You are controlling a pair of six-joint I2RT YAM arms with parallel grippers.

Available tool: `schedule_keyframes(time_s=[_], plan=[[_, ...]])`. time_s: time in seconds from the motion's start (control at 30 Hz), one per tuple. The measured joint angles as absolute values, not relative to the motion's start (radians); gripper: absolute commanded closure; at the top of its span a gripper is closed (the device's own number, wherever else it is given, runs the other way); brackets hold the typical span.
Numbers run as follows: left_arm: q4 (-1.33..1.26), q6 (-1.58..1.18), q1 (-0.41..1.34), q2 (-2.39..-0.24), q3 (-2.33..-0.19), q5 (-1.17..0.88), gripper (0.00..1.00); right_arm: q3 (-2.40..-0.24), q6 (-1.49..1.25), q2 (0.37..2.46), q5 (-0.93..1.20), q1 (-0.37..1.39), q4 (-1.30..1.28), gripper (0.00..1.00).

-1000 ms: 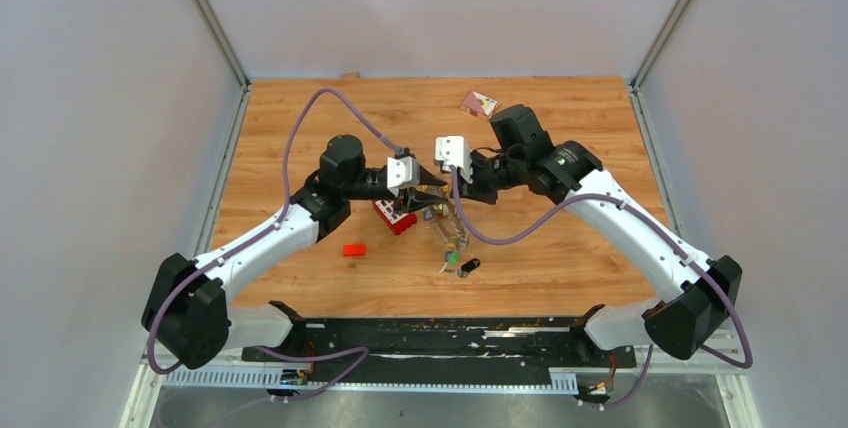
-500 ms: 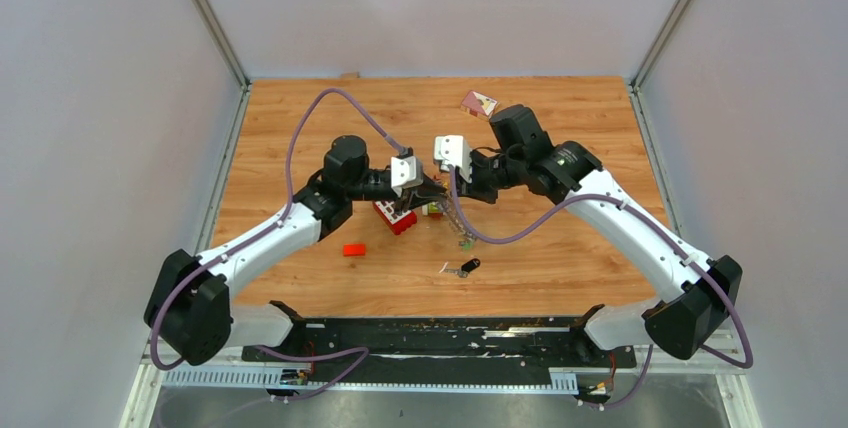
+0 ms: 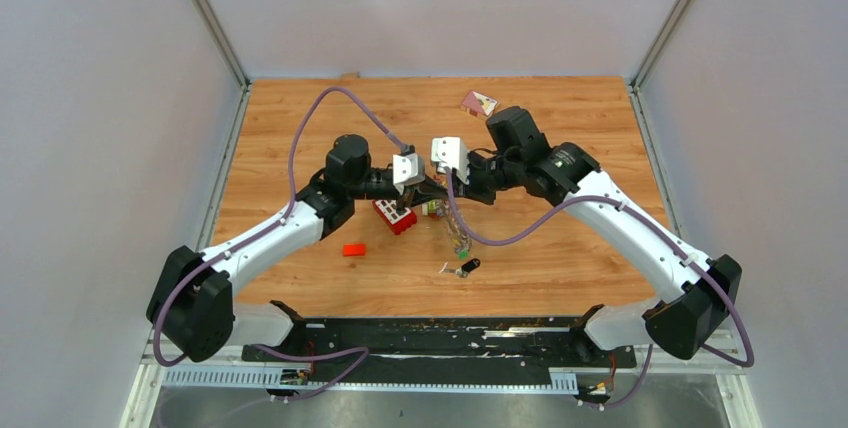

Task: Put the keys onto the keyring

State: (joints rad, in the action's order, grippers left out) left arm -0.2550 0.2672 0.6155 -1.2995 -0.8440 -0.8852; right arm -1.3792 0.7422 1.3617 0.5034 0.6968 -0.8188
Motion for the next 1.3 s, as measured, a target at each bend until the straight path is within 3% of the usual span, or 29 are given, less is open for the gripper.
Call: schedule_keyframes(time_s=[0.13, 0.33, 0.47, 0.6, 0.93, 1.3], plan=[[-0.258, 0.263, 0.616, -1.299, -0.846, -0.885, 1.0, -1.379, 0.742, 1.362, 0.497, 0.699, -0.818, 1.0], [-0.256, 0.258, 0.616, -1.301, -0.846, -0.885, 1.0, -1.372, 0.742, 1.362, 0.492, 0.699, -0.81, 0.98], [-0.26, 0.255, 0.616, -1.299, -0.842, -0.881, 1.0, -1.341, 0.734, 1.341, 0.487, 0.699, -0.776, 0.77], [-0.267, 0.246, 0.616, -1.274, -0.807, -0.869, 1.0, -1.284, 0.724, 1.288, 0.491, 0.692, -0.73, 0.62], [-0.422, 0.213, 0.616, -1.186, -0.673, -0.893, 1.0, -1.155, 0.716, 1.148, 0.568, 0.64, -0.643, 0.61], [-0.377, 0.513, 0.598, -1.087, -0.6, -0.95, 1.0, -1.096, 0.716, 1.143, 0.629, 0.607, -0.62, 0.65]])
